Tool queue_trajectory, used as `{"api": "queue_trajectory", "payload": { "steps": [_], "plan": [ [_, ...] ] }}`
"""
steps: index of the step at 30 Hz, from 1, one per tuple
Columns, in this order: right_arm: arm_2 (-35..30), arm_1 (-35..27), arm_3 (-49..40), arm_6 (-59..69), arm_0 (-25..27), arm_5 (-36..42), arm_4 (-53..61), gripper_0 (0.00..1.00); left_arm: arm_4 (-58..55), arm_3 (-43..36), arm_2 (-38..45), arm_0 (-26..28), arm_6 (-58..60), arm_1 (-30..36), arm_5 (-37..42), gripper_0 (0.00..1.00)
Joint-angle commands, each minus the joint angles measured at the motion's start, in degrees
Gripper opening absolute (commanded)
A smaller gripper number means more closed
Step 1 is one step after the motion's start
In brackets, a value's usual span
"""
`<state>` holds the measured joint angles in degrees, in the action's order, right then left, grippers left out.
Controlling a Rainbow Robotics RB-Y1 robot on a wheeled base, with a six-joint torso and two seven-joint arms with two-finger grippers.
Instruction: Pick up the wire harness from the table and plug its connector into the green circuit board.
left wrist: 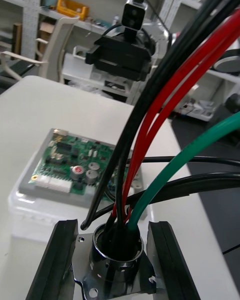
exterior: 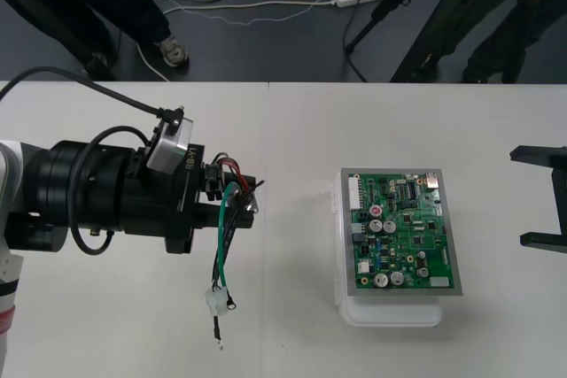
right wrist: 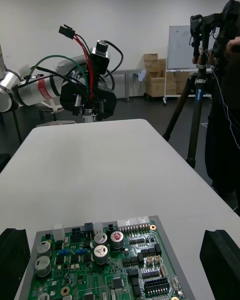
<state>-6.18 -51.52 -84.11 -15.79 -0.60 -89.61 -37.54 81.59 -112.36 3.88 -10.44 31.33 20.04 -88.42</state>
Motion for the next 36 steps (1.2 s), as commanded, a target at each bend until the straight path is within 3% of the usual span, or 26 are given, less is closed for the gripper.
{"api": "queue_trajectory", "payload": {
  "steps": [1, 13, 24, 30, 36],
  "plan": [
    [-0.5, -1.2, -1.5, -4.4, -1.2, -0.4, 0.5, 1.0, -3.7, 2.0, -6.3, -3.8, 5.1, -0.6, -1.6, 0.0],
    [-0.5, 2.1, -1.8, -7.4, -2.0, -0.4, -0.4, 1.0, -3.8, 2.0, -12.4, -5.7, 12.0, 0.5, -1.6, 0.0],
    [-0.5, 2.1, -1.9, -7.0, -2.0, -0.4, -0.4, 1.0, 3.9, 1.2, -14.3, -5.8, 11.4, 0.5, -1.6, 0.0],
    [-0.5, 2.0, -1.9, -6.3, -2.0, -0.4, -0.4, 1.0, 9.6, -4.0, -14.0, -3.9, 11.8, 1.0, -1.6, 0.0],
    [-0.6, 2.0, -1.8, -5.5, -2.0, -0.4, -0.4, 1.0, 16.1, -10.1, -13.7, -1.2, 12.3, 2.6, 4.9, 0.0]
  ]
}}
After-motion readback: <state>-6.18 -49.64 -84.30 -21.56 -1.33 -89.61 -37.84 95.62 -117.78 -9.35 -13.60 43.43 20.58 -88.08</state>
